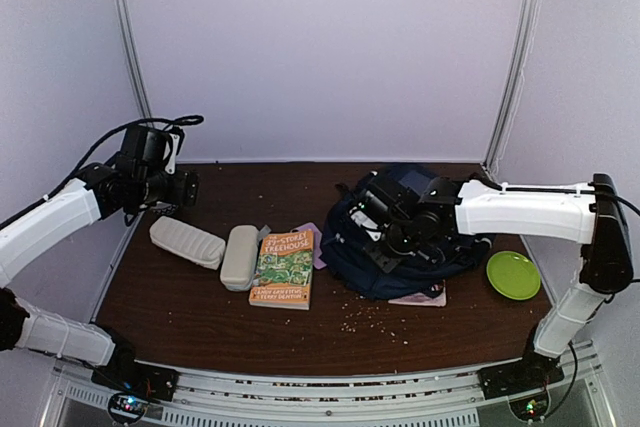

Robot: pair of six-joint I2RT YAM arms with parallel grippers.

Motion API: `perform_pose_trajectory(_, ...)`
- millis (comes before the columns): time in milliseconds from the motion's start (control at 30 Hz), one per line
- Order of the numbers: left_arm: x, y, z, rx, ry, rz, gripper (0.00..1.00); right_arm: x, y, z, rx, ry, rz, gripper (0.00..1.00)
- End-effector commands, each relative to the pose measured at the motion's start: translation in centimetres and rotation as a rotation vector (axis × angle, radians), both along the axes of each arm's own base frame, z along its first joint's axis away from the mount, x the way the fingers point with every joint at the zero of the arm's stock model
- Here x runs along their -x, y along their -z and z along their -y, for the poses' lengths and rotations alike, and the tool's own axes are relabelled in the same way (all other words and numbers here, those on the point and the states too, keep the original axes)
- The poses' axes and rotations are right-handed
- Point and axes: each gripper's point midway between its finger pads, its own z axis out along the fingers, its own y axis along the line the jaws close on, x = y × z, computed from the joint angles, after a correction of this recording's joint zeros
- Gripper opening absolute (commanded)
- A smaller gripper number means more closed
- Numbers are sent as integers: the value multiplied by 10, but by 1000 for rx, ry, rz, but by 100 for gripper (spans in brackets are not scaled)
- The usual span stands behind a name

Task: Pack the student bag
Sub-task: Adjust the student bag at the center of the board.

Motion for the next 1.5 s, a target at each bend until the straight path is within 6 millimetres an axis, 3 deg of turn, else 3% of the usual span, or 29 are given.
perform_pose_trajectory(0,-7,-16,1,-4,1,32,91,-7,-53,-4,-161,71,96,58)
perform_pose_trajectory(33,-7,-15,3,1,11,29,91,-11,-67,-3,-218,109,109,73)
perform_pose_trajectory(100,-6,-14,6,13,25,23,91,-23,-93,3,-324,199,140,88)
perform_pose_trajectory(200,-6,-15,8,29,32,25,91,-48,-114,35,-448,433,195,90)
perform_pose_trajectory(267,-5,-17,9,42,35,26,91,-60,-111,71,-529,627,208,89)
perform_pose_trajectory(367,-3,-19,14,73,51,26,91,-65,-86,120,-643,859,203,86)
perform_pose_trajectory(467,-1,-22,18,101,66,28,90,-56,-60,156,-654,1007,209,85)
perform_pose_trajectory(633,1,-26,22,133,82,30,90,-45,-9,191,-673,1174,152,84)
perform_pose_trajectory(833,2,-24,23,138,84,23,89,-49,26,199,-659,1234,82,83)
perform_pose_trajectory(1100,-1,-17,24,133,83,-2,89,-76,38,167,-687,1137,-16,69)
perform_pose_trajectory(1267,-2,-14,23,122,73,-10,89,-76,58,161,-664,1137,-67,65)
perform_pose_trajectory(1467,-3,-10,24,118,76,-23,89,-84,63,138,-721,1070,-122,40)
